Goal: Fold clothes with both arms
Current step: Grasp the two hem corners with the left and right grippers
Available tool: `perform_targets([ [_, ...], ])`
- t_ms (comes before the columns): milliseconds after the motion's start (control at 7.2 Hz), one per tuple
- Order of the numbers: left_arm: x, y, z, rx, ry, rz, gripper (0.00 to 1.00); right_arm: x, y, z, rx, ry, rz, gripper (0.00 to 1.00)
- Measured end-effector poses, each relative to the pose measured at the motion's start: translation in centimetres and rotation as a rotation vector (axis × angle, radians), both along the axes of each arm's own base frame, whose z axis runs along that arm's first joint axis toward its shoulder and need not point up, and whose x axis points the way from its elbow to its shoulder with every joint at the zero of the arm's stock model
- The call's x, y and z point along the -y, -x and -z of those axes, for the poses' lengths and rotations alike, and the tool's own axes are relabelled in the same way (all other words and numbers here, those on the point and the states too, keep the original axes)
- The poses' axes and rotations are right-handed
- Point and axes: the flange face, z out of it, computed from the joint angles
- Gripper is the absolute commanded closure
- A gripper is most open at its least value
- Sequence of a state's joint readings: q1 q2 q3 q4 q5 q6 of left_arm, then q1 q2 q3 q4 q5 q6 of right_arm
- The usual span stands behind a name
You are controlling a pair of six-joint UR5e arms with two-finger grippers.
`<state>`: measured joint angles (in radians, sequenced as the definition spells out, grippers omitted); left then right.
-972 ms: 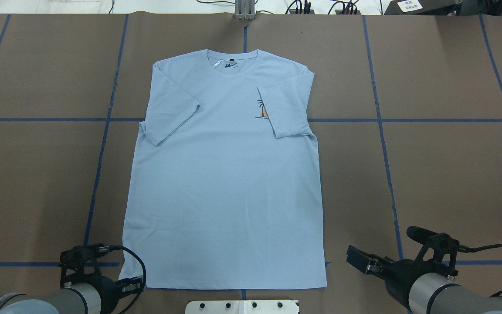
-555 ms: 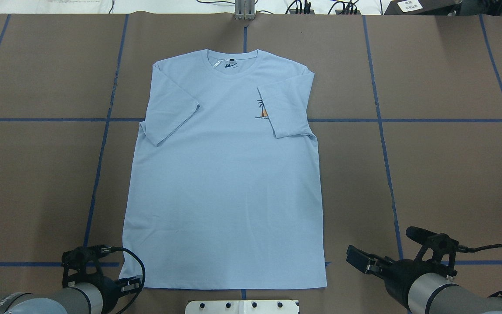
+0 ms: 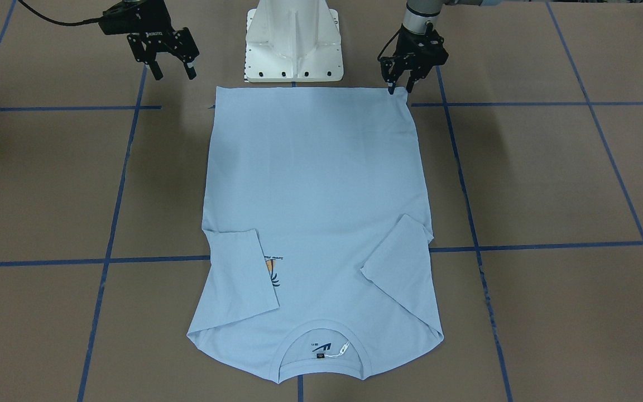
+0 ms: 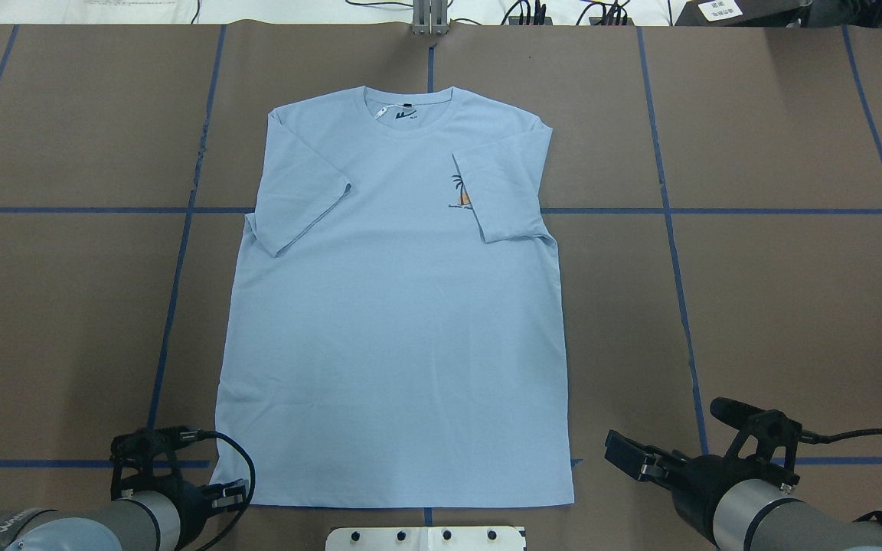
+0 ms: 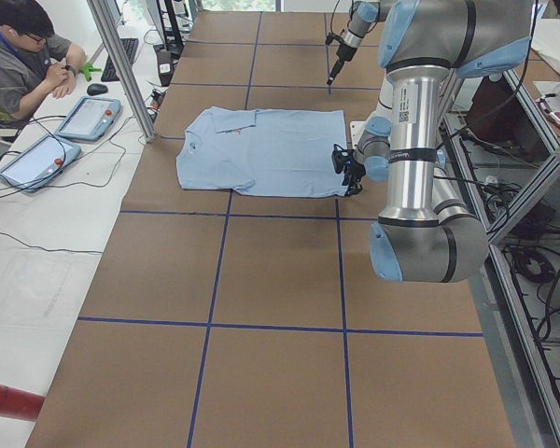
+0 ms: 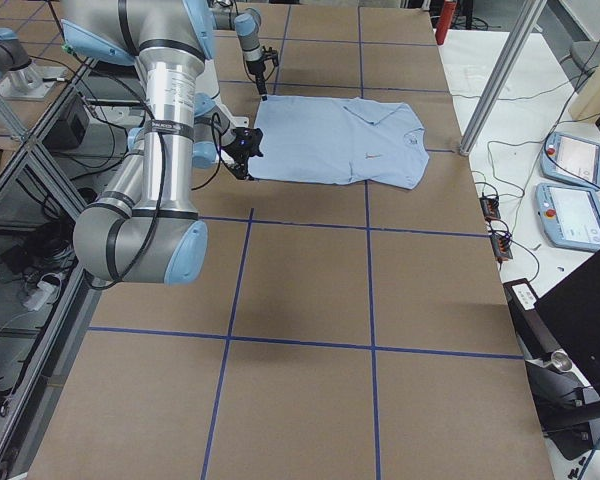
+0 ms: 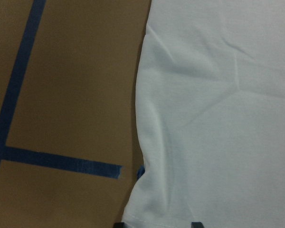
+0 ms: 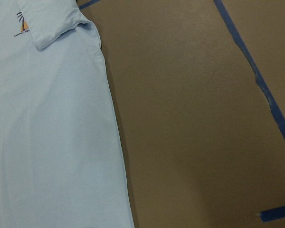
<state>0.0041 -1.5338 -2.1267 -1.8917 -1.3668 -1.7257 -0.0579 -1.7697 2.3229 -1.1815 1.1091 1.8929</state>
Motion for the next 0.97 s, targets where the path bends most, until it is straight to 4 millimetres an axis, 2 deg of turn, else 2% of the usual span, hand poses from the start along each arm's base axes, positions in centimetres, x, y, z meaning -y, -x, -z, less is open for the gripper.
perform_targets([
  [278,0.0,-0.1,-0.3,0.008,-0.008,-0.006,0.49,0.0,0.7,0.1,0.006,0.0,-0.002,0.03],
  [416,0.0,-0.2,-0.4,0.009,-0.009,-0.007,0.6,0.0,0.8,0.2,0.008,0.0,-0.002,0.03],
  [555,0.0,-0.4,-0.4,0.01,-0.008,-0.008,0.87,0.0,0.9,0.2,0.01,0.001,-0.002,0.03],
  [694,-0.1,-0.6,-0.6,0.012,-0.007,-0.01,1.0,0.0,0.9,0.2,0.01,0.0,-0.004,0.03],
  [833,-0.1,-0.7,-0.6,0.012,-0.007,-0.01,1.0,0.0,1.0,0.0,0.006,-0.004,-0.008,0.07],
  [972,-0.1,-0.7,-0.5,0.01,-0.005,-0.011,1.0,0.0,1.5,-0.2,0.006,-0.004,-0.014,0.19],
])
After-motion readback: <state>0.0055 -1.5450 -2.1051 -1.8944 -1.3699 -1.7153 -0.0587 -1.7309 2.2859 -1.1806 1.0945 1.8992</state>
